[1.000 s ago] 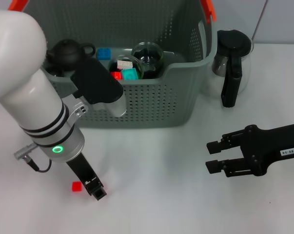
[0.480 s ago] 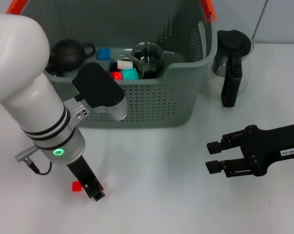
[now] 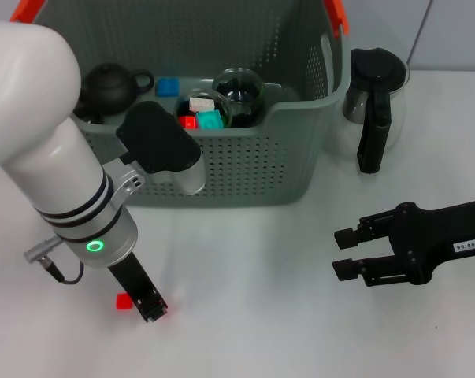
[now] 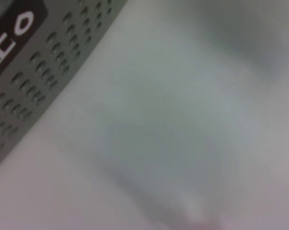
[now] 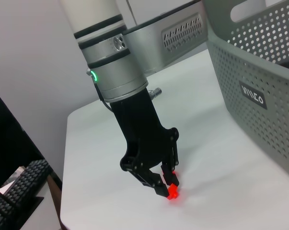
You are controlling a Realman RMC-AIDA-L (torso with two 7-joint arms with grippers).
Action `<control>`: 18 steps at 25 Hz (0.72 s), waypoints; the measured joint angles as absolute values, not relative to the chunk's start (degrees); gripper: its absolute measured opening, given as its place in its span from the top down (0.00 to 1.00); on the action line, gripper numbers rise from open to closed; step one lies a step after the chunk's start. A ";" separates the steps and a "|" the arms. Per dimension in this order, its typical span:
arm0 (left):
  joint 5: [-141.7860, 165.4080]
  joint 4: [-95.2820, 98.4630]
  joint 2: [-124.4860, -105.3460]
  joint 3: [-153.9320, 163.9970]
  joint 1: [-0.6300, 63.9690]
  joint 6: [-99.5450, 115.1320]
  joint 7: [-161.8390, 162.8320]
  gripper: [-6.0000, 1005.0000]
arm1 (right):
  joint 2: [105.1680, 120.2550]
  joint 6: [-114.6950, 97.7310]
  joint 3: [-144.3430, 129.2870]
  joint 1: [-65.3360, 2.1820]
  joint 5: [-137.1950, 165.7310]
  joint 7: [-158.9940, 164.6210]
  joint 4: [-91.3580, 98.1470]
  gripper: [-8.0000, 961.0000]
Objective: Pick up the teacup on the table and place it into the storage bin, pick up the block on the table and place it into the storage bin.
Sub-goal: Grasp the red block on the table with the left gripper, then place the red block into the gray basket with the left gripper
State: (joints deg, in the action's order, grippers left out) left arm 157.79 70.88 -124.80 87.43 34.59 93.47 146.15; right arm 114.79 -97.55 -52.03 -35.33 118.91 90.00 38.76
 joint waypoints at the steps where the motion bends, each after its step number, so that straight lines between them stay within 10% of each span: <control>1: 157.79 70.88 -124.80 87.43 34.59 93.47 146.15 0.80 | 114.79 -97.57 -52.03 -35.33 118.91 90.00 38.76 0.41; 18: 140.95 77.94 -124.22 67.21 35.59 105.28 146.09 0.81 | 114.78 -97.73 -51.94 -35.35 118.91 90.07 38.79 0.41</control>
